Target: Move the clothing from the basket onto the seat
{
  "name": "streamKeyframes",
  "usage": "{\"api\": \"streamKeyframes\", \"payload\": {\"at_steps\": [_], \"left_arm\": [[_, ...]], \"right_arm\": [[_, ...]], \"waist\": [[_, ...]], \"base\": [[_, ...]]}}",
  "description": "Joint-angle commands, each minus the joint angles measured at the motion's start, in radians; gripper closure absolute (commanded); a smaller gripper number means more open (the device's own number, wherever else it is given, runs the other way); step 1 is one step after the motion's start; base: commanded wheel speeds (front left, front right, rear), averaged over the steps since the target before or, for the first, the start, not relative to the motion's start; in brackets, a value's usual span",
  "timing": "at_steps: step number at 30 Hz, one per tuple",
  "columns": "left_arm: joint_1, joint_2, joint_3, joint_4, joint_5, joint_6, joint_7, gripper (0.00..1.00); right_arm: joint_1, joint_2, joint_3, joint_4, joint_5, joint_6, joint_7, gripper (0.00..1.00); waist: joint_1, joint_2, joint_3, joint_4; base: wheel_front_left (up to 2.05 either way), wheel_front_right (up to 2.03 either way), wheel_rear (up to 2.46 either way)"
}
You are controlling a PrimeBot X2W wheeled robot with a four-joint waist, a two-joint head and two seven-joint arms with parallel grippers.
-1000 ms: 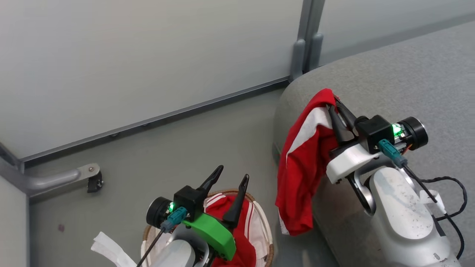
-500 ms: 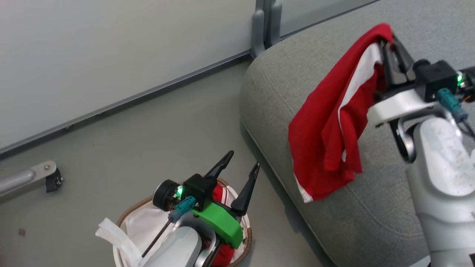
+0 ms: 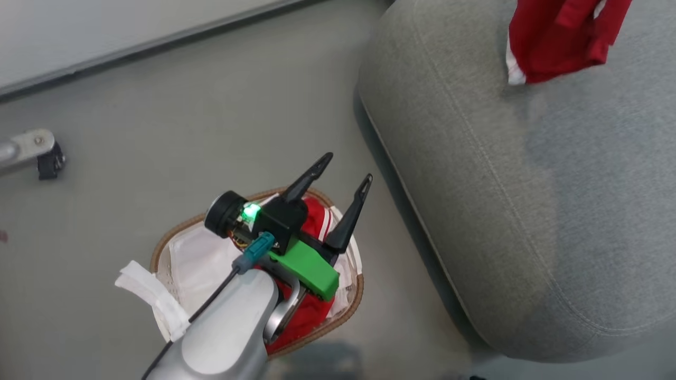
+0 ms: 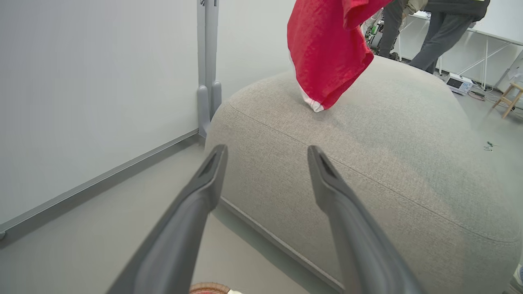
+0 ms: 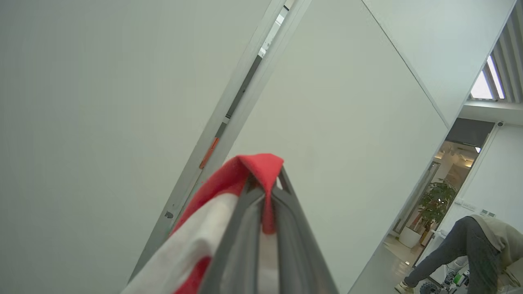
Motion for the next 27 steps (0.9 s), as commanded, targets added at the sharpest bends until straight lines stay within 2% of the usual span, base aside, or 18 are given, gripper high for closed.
{"api": "streamKeyframes", "payload": {"at_steps": [1, 5, 14, 20, 21, 22, 23, 24, 27], "left_arm": [[-0.028, 0.012, 0.011, -0.005, 0.015, -0.003, 0.000, 0.00], [-0.047, 0.022, 0.032, -0.015, 0.027, -0.003, 0.000, 0.00], [-0.052, 0.037, 0.075, -0.033, 0.048, -0.003, 0.000, 0.00], [-0.032, 0.040, 0.091, -0.032, 0.056, -0.003, 0.000, 0.00], [-0.030, 0.041, 0.093, -0.031, 0.058, -0.003, 0.000, 0.00], [-0.027, 0.042, 0.093, -0.029, 0.059, -0.003, 0.000, 0.00], [-0.025, 0.043, 0.091, -0.026, 0.060, -0.003, 0.000, 0.00], [-0.023, 0.044, 0.090, -0.024, 0.061, -0.003, 0.000, 0.00], [-0.023, 0.043, 0.090, -0.016, 0.055, -0.003, 0.000, 0.00]], "right_arm": [[-0.010, -0.005, -0.008, 0.026, -0.010, -0.001, -0.005, 1.00], [0.001, -0.012, -0.053, 0.104, -0.023, -0.001, -0.004, 1.00], [0.149, 0.060, -0.169, 0.261, -0.084, -0.001, -0.004, 1.00], [0.213, 0.093, -0.201, 0.287, -0.101, -0.001, -0.004, 1.00], [0.222, 0.098, -0.208, 0.288, -0.104, -0.001, -0.004, 0.90], [0.231, 0.103, -0.215, 0.289, -0.108, -0.001, -0.004, 0.84], [0.237, 0.108, -0.217, 0.285, -0.110, -0.001, -0.004, 0.28], [0.243, 0.114, -0.217, 0.276, -0.114, -0.001, -0.004, 0.00], [0.278, 0.128, -0.214, 0.245, -0.115, -0.001, -0.004, 0.00]], "waist": [[-0.0001, -0.0001, 0.138, 0.079], [-0.0001, -0.0001, 0.194, 0.097], [-0.0001, -0.0001, 0.258, 0.106], [-0.0001, -0.0001, 0.264, 0.094], [-0.0001, -0.0001, 0.263, 0.091], [-0.0001, -0.0001, 0.261, 0.088], [-0.0001, -0.0001, 0.259, 0.086], [-0.0001, -0.0001, 0.254, 0.084], [-0.0001, -0.0001, 0.236, 0.080]], "base": [[0.00, 0.00, 0.00], [0.00, 0.00, 0.00], [0.00, 0.00, 0.00], [0.00, 0.00, 0.00], [0.00, 0.00, 0.00], [0.00, 0.00, 0.00], [0.00, 0.00, 0.00], [0.00, 0.00, 0.00], [0.00, 0.00, 0.00]]}}
